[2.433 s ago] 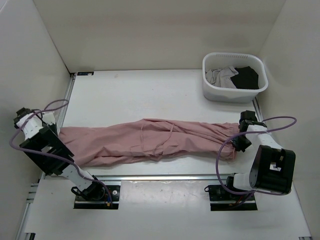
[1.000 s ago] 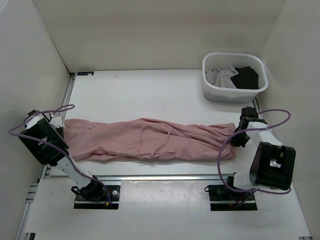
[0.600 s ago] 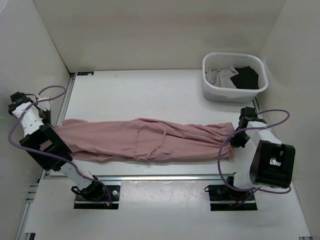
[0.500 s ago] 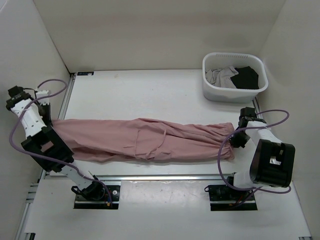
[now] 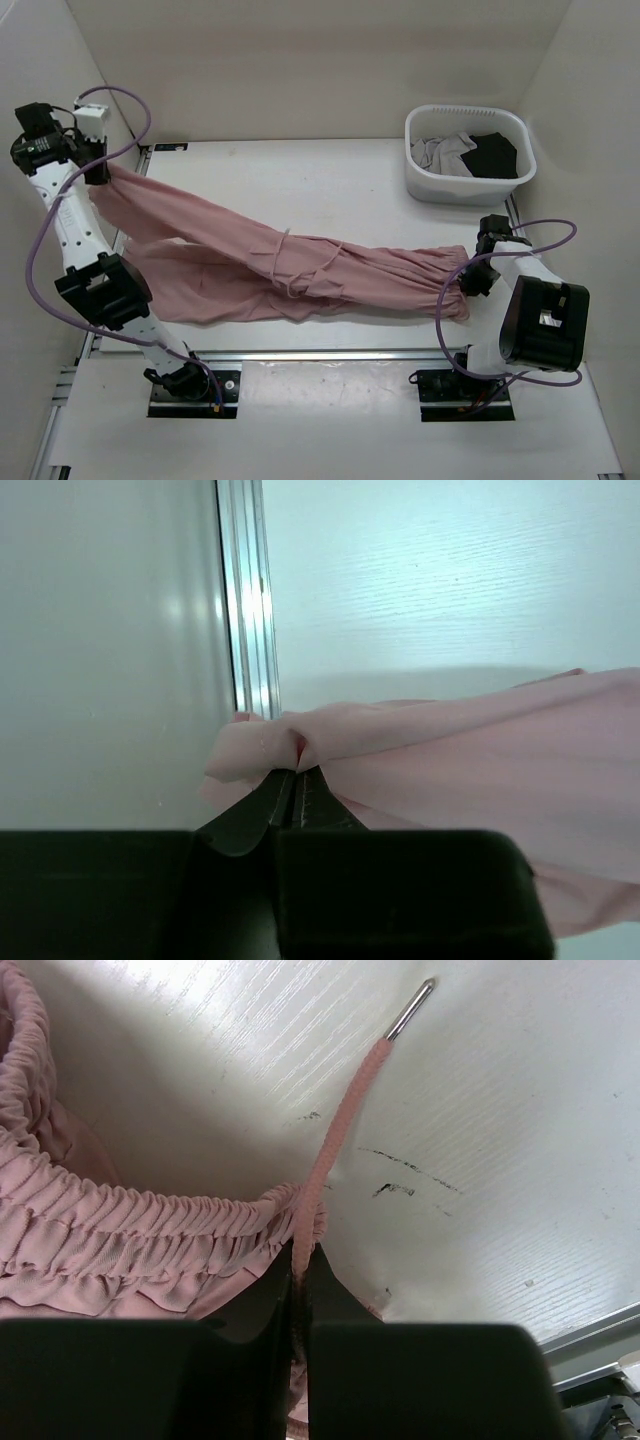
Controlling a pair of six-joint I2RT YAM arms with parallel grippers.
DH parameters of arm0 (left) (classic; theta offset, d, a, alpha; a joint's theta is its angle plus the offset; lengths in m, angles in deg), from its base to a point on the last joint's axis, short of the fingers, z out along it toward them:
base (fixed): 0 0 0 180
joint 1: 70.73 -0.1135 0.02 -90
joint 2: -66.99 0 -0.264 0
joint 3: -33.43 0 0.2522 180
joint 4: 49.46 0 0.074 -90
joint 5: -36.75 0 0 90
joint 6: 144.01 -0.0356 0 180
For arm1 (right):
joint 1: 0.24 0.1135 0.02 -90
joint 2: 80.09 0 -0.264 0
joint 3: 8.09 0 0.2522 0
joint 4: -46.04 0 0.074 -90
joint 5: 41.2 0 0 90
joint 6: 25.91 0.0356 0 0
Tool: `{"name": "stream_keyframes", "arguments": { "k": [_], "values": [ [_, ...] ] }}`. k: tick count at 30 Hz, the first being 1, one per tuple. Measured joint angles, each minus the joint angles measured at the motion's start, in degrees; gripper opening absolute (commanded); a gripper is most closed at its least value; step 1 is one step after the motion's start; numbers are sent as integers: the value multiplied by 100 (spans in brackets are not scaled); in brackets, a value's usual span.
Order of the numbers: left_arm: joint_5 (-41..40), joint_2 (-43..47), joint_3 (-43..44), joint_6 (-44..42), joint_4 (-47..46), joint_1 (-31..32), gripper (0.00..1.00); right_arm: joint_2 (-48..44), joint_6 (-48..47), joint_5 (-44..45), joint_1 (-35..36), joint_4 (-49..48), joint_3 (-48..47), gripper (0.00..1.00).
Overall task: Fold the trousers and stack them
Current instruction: Fold the trousers
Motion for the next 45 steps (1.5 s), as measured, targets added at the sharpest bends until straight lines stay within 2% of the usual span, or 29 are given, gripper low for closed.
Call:
{"name": "stream_keyframes", "arguments": {
  "k": [3,12,13,14,15,17,18,19,21,23,26,32,36,38,41,42,43,44,45],
  "values": [
    [-293,7,-90,-79,-42,170,14,4,-2,13,0,0,0,0],
    [-1403,212,-2752,-614,181,-35,14,4,-68,48,0,0,0,0],
    [-1534,221,-3010,-664,175,-90,14,4,-68,52,0,0,0,4],
    [-1674,260,-3300,-719,131,-153,14,4,-70,55,0,0,0,9],
    [-1808,284,-3574,-772,129,-203,14,4,-76,57,0,2,0,32],
    [-2061,304,-4098,-852,35,-310,16,4,-116,98,-2,2,2,62],
    [-2173,293,-4310,-881,-22,-358,21,2,-144,118,-2,0,2,77],
    [-2260,267,-4441,-909,-42,-396,30,-2,-190,118,-2,-9,2,80],
    [-2378,177,-4531,-940,-81,-437,39,-37,-306,92,-9,-24,2,84],
    [-2396,94,-4483,-931,-186,-444,52,-153,-404,-4,-7,-31,0,86],
    [-2391,-9,-4249,-874,-249,-444,58,-498,-498,-160,-7,-15,-35,90],
    [-2428,-33,-4083,-804,-402,-446,65,-1580,-337,-470,-7,133,-212,93],
    [-2435,-33,-4092,-728,-494,-459,69,-2118,153,-785,-7,120,225,95],
    [-2435,-33,-4138,-682,-533,-459,69,-2031,409,-892,-7,157,518,95],
    [-2437,-42,-4323,-612,-625,-461,69,-1161,684,-984,-7,201,581,91],
    [-2441,-52,-4380,-603,-634,-461,69,-883,748,-1049,-7,153,579,86],
    [-2450,-61,-4422,-592,-638,-461,69,-610,817,-1078,-9,144,538,70],
    [-2465,-63,-4454,-588,-647,-468,69,-520,846,-1108,-20,153,461,60],
    [-2490,-63,-4476,-588,-640,-485,64,-452,922,-1169,-31,87,428,47]
  ]
}}
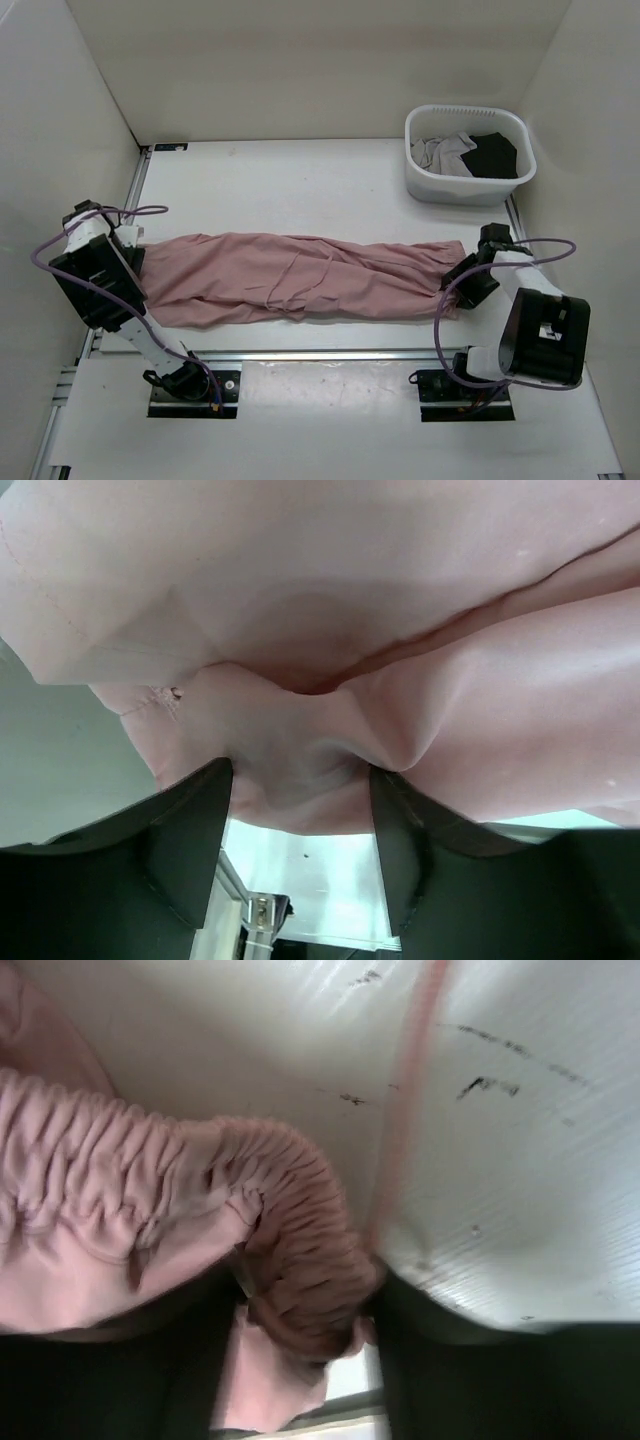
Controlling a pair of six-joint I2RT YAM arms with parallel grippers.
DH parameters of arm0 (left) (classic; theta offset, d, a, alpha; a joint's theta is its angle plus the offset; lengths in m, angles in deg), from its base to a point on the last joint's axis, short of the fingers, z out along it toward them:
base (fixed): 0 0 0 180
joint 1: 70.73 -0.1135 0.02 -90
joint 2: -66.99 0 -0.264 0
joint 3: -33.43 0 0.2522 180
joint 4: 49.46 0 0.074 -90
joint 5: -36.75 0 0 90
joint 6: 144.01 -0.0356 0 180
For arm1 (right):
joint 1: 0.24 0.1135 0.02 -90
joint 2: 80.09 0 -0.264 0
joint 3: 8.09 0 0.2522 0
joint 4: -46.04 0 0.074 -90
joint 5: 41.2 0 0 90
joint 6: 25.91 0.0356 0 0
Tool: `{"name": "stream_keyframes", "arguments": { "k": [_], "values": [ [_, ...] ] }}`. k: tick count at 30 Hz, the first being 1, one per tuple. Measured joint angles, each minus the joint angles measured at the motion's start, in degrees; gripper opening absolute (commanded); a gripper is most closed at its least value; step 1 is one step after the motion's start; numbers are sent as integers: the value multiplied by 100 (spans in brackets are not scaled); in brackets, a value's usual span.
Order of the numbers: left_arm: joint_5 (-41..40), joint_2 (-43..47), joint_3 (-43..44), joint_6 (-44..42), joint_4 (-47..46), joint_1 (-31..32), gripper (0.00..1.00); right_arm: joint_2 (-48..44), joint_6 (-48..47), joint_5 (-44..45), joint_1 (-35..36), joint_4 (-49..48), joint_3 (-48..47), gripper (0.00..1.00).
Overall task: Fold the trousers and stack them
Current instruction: Fold the trousers
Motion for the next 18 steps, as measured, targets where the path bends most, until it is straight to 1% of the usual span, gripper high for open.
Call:
{"name": "stream_keyframes", "arguments": {
  "k": [1,2,3,4,7,9,12,14,15,16,17,18],
  "values": [
    [-15,0,-4,11,-2,-4,56,61,44,-46,-7,-9,-24,32],
    [-33,0,-4,4,-13,-11,46,131,127,-57,-20,17,-66,3],
    [-52,0,-7,0,-26,-26,35,177,122,-50,-28,70,-120,0],
    [-70,0,-17,13,-50,-37,15,181,94,11,-52,144,-179,0],
    [-127,-2,-96,-44,-127,-83,14,-9,-70,356,-175,540,-610,0],
    [-138,-9,-149,-74,-129,-107,14,-227,-221,599,-214,763,-1119,0],
    [-94,-22,-166,-76,-24,-116,14,-492,-356,608,-201,739,-1753,0],
    [-68,-57,-164,-83,17,-109,14,-573,-404,568,-186,601,-1805,1],
    [-70,-81,-164,-90,20,-111,14,-555,-411,562,-190,568,-1746,22],
    [-74,-111,-164,-96,20,-111,17,-496,-422,544,-212,490,-1617,48],
    [-90,-138,-164,-114,17,-114,22,-402,-420,522,-254,378,-1445,70],
    [-129,-166,-164,-138,-2,-114,28,-293,-452,492,-328,208,-1231,83]
  ]
}}
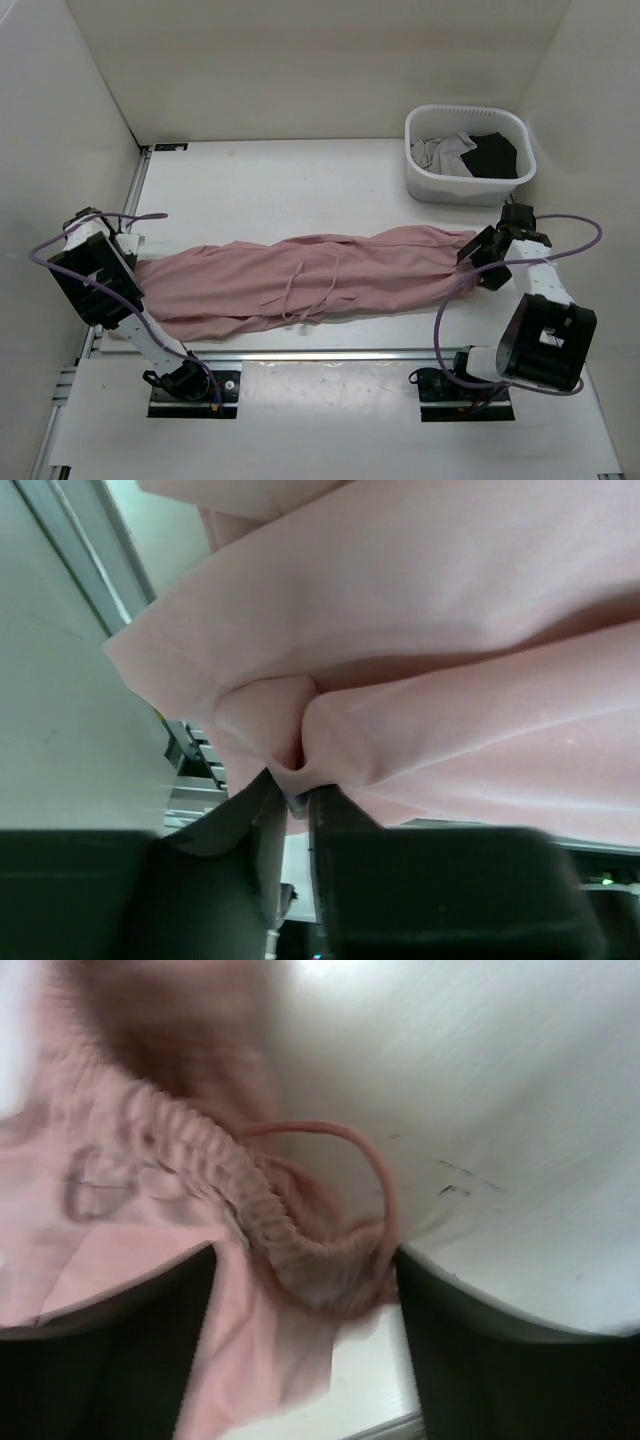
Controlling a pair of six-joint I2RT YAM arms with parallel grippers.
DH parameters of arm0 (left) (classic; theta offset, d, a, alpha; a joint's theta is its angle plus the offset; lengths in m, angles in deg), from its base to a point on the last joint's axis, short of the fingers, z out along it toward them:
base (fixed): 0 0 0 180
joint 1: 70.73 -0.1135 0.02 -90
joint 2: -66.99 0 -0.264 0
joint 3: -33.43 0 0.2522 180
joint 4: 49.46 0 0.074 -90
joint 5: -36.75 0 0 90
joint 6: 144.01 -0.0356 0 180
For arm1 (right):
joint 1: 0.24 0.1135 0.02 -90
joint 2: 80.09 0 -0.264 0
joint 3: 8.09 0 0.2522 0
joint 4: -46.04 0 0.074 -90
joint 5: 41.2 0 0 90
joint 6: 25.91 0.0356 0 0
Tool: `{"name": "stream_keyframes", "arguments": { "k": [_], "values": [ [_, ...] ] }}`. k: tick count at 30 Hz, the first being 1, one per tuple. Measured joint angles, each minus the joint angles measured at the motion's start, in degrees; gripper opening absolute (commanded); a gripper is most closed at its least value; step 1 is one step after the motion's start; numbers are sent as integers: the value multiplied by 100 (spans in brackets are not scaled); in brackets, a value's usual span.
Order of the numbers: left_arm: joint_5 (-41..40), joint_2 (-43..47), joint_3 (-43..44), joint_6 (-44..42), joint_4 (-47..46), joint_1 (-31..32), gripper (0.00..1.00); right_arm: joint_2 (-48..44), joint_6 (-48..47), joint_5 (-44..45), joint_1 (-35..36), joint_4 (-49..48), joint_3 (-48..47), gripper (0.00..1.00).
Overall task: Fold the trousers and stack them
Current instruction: Fold the trousers
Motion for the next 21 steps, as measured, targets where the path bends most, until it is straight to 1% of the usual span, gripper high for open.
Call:
{"name": "stream_keyframes", "arguments": {
  "k": [1,3,4,6,7,11,12,13,14,15,16,17,18,19,21],
  "values": [
    [-37,-20,0,-24,-20,-7,40,138,-22,-85,-85,-149,208,85],
    [-98,-24,-2,-48,-42,-15,49,437,-37,-223,-214,-433,546,88],
    [-109,-24,-2,-68,-57,-20,52,601,-39,-304,-249,-573,664,89],
    [-114,-24,-4,-63,-81,-26,53,894,-17,-431,-256,-844,782,89],
    [-114,-24,-4,-61,-92,-33,55,940,33,-479,-256,-951,737,90],
    [-111,-24,-24,-66,-114,-42,55,1161,173,-474,-201,-1414,575,90],
    [-111,-24,-26,-63,-114,-42,56,1285,201,-437,-168,-1460,476,87],
    [-109,-24,-33,-61,-114,-44,56,1432,225,-402,-140,-1467,337,75],
    [-109,-24,-33,-59,-109,-46,58,1598,254,-369,-120,-1475,175,66],
    [-109,-24,-35,-57,-107,-46,58,1797,286,-367,-96,-1482,11,55],
    [-107,-24,-35,-50,-103,-46,60,1950,323,-372,-90,-1502,-120,43],
    [-98,-24,-35,-46,-103,-46,65,2072,382,-374,-87,-1539,-214,12],
    [-83,-24,-35,-59,-101,-44,69,2144,426,-363,-83,-1609,-232,3],
    [-61,-24,-35,-57,-85,-44,72,2175,535,-350,-81,-1670,-199,0],
    [42,-22,-33,-46,-33,-46,79,2083,664,-262,-94,-1735,-96,0]
  ]
}}
